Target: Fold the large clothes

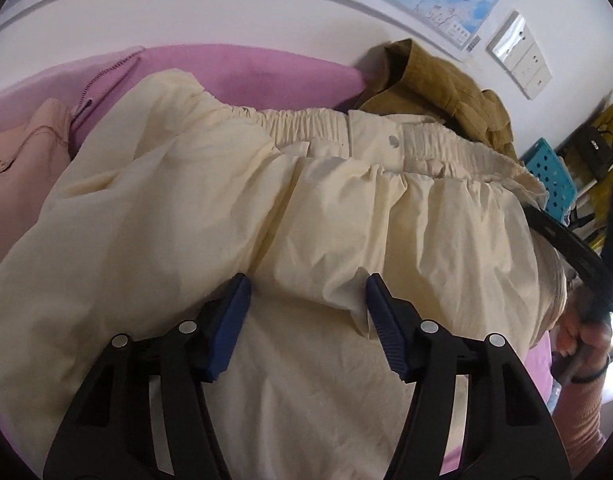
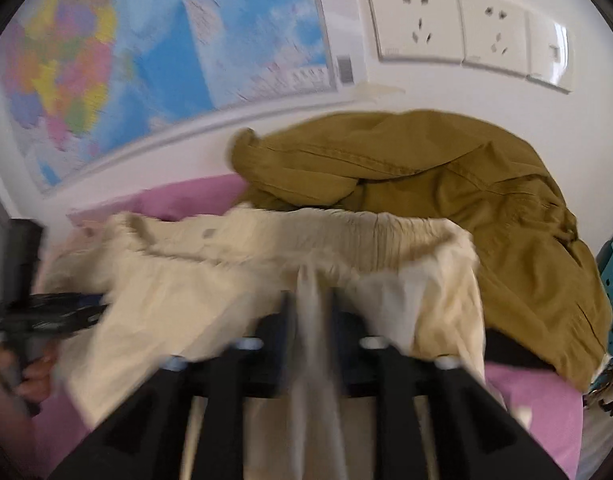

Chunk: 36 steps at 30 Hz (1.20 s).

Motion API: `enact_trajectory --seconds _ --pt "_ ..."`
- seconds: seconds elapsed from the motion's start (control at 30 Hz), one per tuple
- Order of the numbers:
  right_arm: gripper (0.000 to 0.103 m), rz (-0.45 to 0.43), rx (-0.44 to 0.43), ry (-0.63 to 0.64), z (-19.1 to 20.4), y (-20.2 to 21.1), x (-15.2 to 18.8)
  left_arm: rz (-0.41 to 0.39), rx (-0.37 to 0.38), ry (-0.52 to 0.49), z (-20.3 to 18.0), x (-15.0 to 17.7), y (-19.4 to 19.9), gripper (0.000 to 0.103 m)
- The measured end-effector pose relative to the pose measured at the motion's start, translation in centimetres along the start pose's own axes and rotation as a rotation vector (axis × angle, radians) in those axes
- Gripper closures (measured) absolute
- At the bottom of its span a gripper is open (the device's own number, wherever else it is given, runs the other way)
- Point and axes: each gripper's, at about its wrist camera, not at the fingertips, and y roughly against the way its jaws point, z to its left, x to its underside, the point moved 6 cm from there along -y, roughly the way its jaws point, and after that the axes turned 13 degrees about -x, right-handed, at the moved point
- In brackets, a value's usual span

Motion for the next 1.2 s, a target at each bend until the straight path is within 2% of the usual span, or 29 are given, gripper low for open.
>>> enact_trajectory --seconds 0.03,0.07,0.1,0.17,0.23,0.27,0.3,0.33,0.4,0.47,0.53,0.6,0.7,0.77,0.8,0.83,0.87,0.9,0.93,0.97,1.0,1.13,1.2 --pt "0.045 -0.022 -0.016 0.015 0.8 1.6 0.5 -0.020 0.003 0.006 0.1 0.3 0.8 0.044" --pt "0.040 -0.055 -0.020 0.025 1.5 3.5 1.3 -0.042 0.005 0.012 0.1 0.8 1.5 0.044" --pt "0.037 -0.064 -0.053 0.025 2.1 4.8 2.3 -0.068 0.013 0.018 0.3 1.2 2.4 0.042" --pt "0.037 -0.050 -0.130 0.008 2.9 6.5 4.3 -0.133 0.028 0.031 1.1 2.6 5.0 0.041" --pt "0.035 -0.022 -0.238 -0.081 3.3 8.0 7.3 -0.178 0.053 0.039 2.0 4.7 7.4 0.033" --pt "0.033 0.007 -0.319 -0.147 3.3 8.2 9.3 -0.189 0.069 0.044 2.5 6.2 8.5 0.028" --pt "0.028 0.027 -0.343 -0.187 3.0 7.9 10.4 -0.189 0.079 0.042 2.7 7.2 9.0 0.028" --pt "0.026 0.048 -0.344 -0.244 2.4 7.4 11.8 -0.175 0.088 0.039 2.8 8.4 9.2 0.028" --pt "0.026 0.059 -0.329 -0.341 0.8 6.1 13.4 -0.089 0.152 0.056 2.9 11.3 8.4 0.028" --pt "0.025 0.030 -0.322 -0.447 -0.8 5.1 14.1 -0.002 0.187 0.093 3.1 13.1 6.7 0.028" --pt "0.020 -0.033 -0.333 -0.539 -2.5 4.1 13.8 0.067 0.218 0.150 3.1 13.9 4.4 0.028" --pt "0.019 -0.078 -0.331 -0.583 -3.0 3.6 13.5 0.024 0.258 0.228 3.6 13.0 4.1 0.020" --pt "0.013 -0.171 -0.300 -0.612 -3.2 2.9 12.2 0.037 0.329 0.355 4.5 11.1 2.7 0.020" --pt "0.013 -0.222 -0.289 -0.630 -3.1 2.1 11.5 0.016 0.336 0.422 4.9 10.0 2.0 0.020" --pt "0.023 -0.237 -0.283 -0.636 -3.5 1.6 11.0 0.016 0.325 0.438 4.9 9.5 1.7 0.032" --pt "0.048 -0.235 -0.283 -0.650 -3.8 1.2 10.7 0.038 0.323 0.462 4.7 9.0 1.0 0.040" --pt "0.061 -0.243 -0.327 -0.658 -3.6 0.9 10.3 0.042 0.322 0.481 4.7 8.9 0.9 0.052" --pt "0.079 -0.245 -0.350 -0.656 -3.6 1.5 10.0 0.030 0.322 0.495 4.7 8.7 1.3 0.068" --pt "0.085 -0.233 -0.367 -0.651 -3.7 2.2 9.7 0.005 0.330 0.488 4.7 8.6 2.1 0.075" --pt "0.087 -0.224 -0.389 -0.648 -3.3 2.9 9.3 -0.021 0.343 0.476 4.8 8.6 3.6 0.084" --pt "0.089 -0.218 -0.423 -0.640 -2.8 4.2 8.8 -0.025 0.368 0.467 4.8 8.9 4.7 0.088" --pt "0.088 -0.194 -0.500 -0.548 -0.6 9.8 8.2 -0.012 0.447 0.385 4.0 11.4 9.1 0.089" --pt "0.084 -0.141 -0.488 -0.535 -0.4 10.6 8.9 0.006 0.427 0.319 3.0 13.3 9.5 0.084"
